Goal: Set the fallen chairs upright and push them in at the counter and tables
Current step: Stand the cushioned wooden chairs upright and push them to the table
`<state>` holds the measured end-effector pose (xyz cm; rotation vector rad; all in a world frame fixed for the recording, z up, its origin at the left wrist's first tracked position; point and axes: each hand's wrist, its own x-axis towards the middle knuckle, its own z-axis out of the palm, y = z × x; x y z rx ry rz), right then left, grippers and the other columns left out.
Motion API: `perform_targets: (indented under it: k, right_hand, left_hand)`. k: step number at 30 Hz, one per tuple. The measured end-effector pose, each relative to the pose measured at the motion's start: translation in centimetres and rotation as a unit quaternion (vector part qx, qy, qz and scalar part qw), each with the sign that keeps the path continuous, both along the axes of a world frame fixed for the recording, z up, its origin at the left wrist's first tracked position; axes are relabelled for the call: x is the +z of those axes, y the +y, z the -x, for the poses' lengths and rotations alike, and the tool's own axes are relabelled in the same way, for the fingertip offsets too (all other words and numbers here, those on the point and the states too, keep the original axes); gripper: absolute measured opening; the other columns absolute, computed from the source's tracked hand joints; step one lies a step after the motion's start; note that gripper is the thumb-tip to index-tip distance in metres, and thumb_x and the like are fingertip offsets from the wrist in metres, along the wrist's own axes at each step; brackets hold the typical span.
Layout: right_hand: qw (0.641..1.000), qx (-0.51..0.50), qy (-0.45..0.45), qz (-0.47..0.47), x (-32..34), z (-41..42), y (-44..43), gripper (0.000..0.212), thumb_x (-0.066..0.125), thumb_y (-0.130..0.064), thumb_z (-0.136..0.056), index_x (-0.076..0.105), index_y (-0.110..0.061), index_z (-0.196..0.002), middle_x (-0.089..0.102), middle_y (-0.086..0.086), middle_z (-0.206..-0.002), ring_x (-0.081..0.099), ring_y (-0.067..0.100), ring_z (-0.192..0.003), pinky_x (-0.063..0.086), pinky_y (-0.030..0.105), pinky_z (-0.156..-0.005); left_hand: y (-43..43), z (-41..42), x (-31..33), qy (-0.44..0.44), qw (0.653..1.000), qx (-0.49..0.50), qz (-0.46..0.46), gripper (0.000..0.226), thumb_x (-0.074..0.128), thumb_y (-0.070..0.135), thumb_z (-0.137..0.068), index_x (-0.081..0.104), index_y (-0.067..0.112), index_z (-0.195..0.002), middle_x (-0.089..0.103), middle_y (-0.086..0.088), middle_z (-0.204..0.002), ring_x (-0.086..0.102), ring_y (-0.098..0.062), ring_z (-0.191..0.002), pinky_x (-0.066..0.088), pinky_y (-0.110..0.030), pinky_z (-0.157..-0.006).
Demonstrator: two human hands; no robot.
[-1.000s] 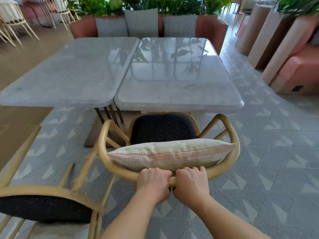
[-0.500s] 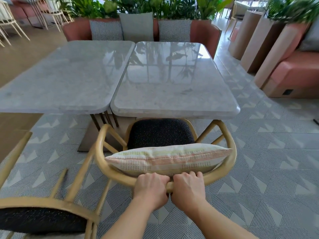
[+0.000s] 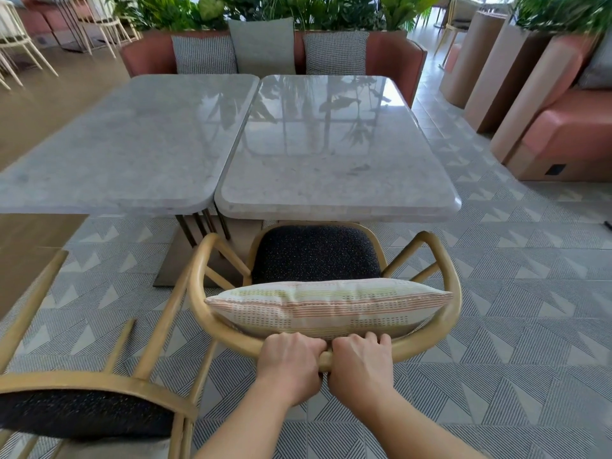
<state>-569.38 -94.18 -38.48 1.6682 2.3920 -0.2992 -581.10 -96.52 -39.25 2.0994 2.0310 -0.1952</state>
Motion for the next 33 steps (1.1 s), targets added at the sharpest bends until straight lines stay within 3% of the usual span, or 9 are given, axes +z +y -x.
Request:
perform_targets:
  k: [9,13,17,19,21,23,27,30,33]
  right_hand:
    - [1.0,-0.004,-0.015,0.019,-0.1,0.4,-0.8,0.021,0.047,-0.017,-0.082,0.061,-0.025,-0.096,0.064,0.0,-0.102,0.05,0.03,-0.101,0.029,0.045,-0.088]
    - [1.0,0.007,-0.014,0.019,0.0,0.2,-0.7,0.019,0.048,-0.017,-0.082,0.061,-0.024,-0.095,0.064,0.0,-0.101,0.05,0.028,-0.1,0.028,0.045,-0.085]
    - [0.999,0.025,0.014,0.026,0.0,-0.3,-0.9,0.024,0.05,-0.019,-0.082,0.055,-0.022,-0.105,0.06,0.001,-0.109,0.052,0.027,-0.104,0.028,0.046,-0.09]
    - [0.997,0.035,0.049,0.058,0.4,-0.7,-1.0,0.035,0.051,-0.026,-0.079,0.05,-0.022,-0.114,0.055,0.0,-0.114,0.051,0.026,-0.109,0.028,0.045,-0.094]
    - [0.987,0.014,0.124,0.097,1.3,-1.0,-1.0,0.045,0.048,-0.036,-0.075,0.048,-0.025,-0.119,0.052,-0.003,-0.115,0.051,0.022,-0.11,0.032,0.041,-0.096]
    - [0.96,-0.048,0.243,0.13,2.8,-1.1,-1.0,0.049,0.045,-0.041,-0.072,0.051,-0.027,-0.119,0.053,-0.005,-0.112,0.053,0.017,-0.106,0.04,0.037,-0.094]
    - [0.909,-0.172,0.36,0.12,6.0,-1.2,-0.4,0.057,0.051,-0.033,-0.081,0.046,-0.016,-0.135,0.053,0.002,-0.134,0.048,0.016,-0.121,0.037,0.029,-0.101]
    - [0.892,-0.201,0.386,0.119,7.9,-1.6,-0.2,0.061,0.053,-0.037,-0.087,0.039,-0.016,-0.142,0.048,0.002,-0.141,0.045,0.017,-0.128,0.034,0.03,-0.104]
    - [0.892,-0.205,0.388,0.11,9.3,-2.4,-0.8,0.064,0.055,-0.044,-0.086,0.039,-0.018,-0.142,0.049,0.0,-0.141,0.044,0.017,-0.129,0.034,0.031,-0.104]
  left_hand:
    - [-0.6,0.5,-0.1,0.008,1.0,-0.022,0.011,0.005,0.048,0.027,-0.079,0.044,0.031,-0.08,0.067,0.002,-0.093,0.062,-0.025,-0.087,0.034,-0.034,-0.064]
    - [-0.7,0.4,-0.6,0.005,1.0,-0.016,0.004,0.005,0.046,0.026,-0.078,0.046,0.031,-0.081,0.067,0.004,-0.092,0.061,-0.022,-0.089,0.032,-0.036,-0.073]
    - [-1.3,0.4,-0.3,-0.039,0.999,0.014,-0.016,0.024,0.048,0.035,-0.07,0.048,0.035,-0.093,0.061,0.014,-0.098,0.054,-0.013,-0.097,0.025,-0.036,-0.086]
    - [-1.5,0.4,0.4,-0.114,0.992,0.05,0.001,0.04,0.046,0.046,-0.065,0.051,0.038,-0.103,0.058,0.02,-0.103,0.051,-0.008,-0.101,0.025,-0.033,-0.093]
    - [-1.5,0.2,1.7,-0.279,0.949,0.146,-0.006,0.034,0.05,0.044,-0.064,0.056,0.038,-0.097,0.061,0.022,-0.098,0.053,-0.005,-0.097,0.034,-0.03,-0.093]
    - [-1.3,-0.1,3.1,-0.409,0.877,0.248,-0.039,0.019,0.06,0.033,-0.072,0.06,0.038,-0.09,0.063,0.018,-0.091,0.057,-0.003,-0.09,0.046,-0.031,-0.086]
    - [-0.8,-1.4,5.9,-0.544,0.762,0.348,-0.054,0.02,0.059,0.036,-0.089,0.058,0.037,-0.109,0.061,0.016,-0.102,0.056,-0.002,-0.09,0.044,-0.024,-0.071]
    - [-0.6,-2.3,7.2,-0.584,0.727,0.356,-0.065,0.018,0.055,0.035,-0.093,0.055,0.036,-0.111,0.059,0.017,-0.103,0.053,0.0,-0.092,0.04,-0.024,-0.076]
    - [-1.1,-3.4,8.1,-0.592,0.72,0.354,-0.074,0.018,0.054,0.034,-0.094,0.055,0.034,-0.111,0.056,0.016,-0.101,0.053,-0.003,-0.093,0.038,-0.027,-0.083]
